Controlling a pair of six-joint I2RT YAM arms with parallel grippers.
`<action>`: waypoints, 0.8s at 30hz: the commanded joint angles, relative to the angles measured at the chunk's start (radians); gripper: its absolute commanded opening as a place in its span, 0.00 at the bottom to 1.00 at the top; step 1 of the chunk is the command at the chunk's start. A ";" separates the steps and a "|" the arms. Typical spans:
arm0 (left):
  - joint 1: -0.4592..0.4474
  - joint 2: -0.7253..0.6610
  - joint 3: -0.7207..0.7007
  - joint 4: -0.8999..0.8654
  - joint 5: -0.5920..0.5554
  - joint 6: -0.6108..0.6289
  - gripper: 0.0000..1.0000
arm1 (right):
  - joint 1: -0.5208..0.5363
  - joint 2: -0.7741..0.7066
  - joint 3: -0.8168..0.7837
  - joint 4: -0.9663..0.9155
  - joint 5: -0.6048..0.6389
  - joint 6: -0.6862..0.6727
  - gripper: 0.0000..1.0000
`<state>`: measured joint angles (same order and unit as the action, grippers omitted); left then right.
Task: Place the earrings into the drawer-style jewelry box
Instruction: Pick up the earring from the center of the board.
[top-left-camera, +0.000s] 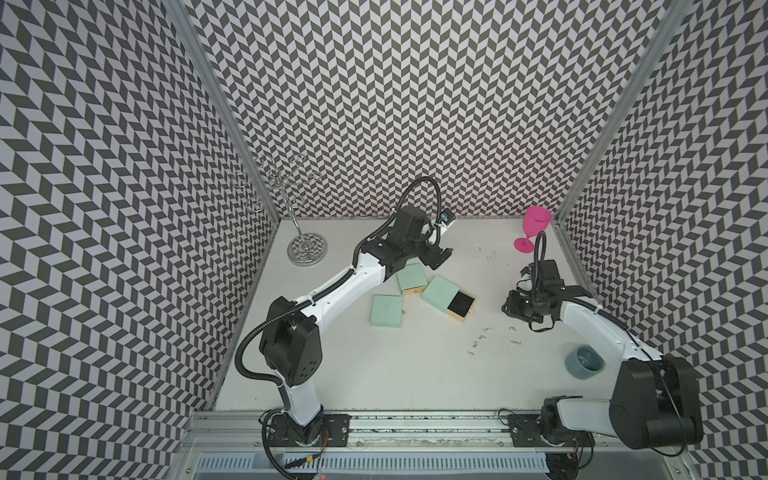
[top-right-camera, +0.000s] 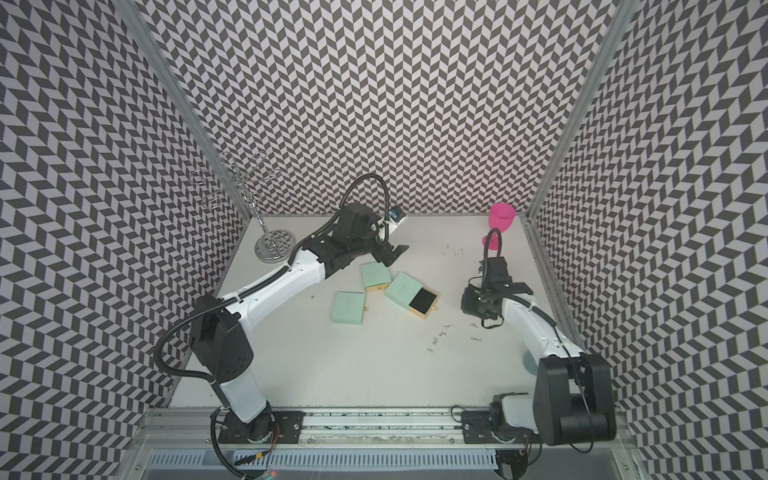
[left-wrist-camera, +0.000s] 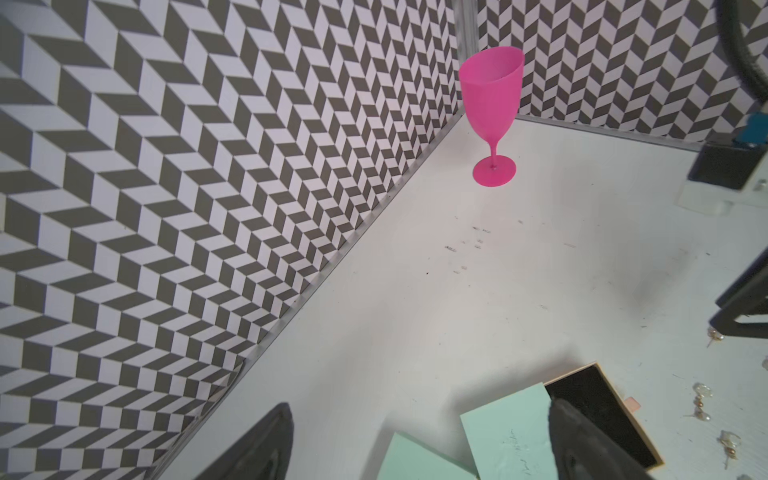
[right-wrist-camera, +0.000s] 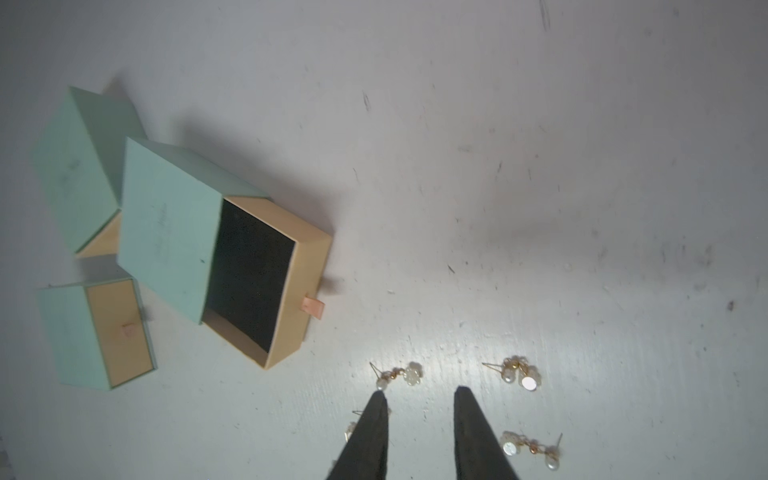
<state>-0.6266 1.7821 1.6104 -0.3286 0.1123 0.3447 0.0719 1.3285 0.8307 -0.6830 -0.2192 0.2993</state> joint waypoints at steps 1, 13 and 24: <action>0.091 -0.023 0.003 -0.056 0.130 -0.029 0.97 | 0.013 0.007 0.012 -0.051 0.055 0.008 0.26; 0.206 0.004 -0.039 -0.034 0.313 0.016 0.92 | 0.100 0.040 0.070 -0.241 0.096 0.075 0.24; 0.292 -0.068 -0.129 0.017 0.342 -0.012 0.93 | 0.379 0.180 0.169 -0.206 0.131 0.085 0.24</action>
<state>-0.3447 1.7721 1.5002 -0.3393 0.4397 0.3386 0.4294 1.5047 0.9760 -0.8925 -0.1032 0.3679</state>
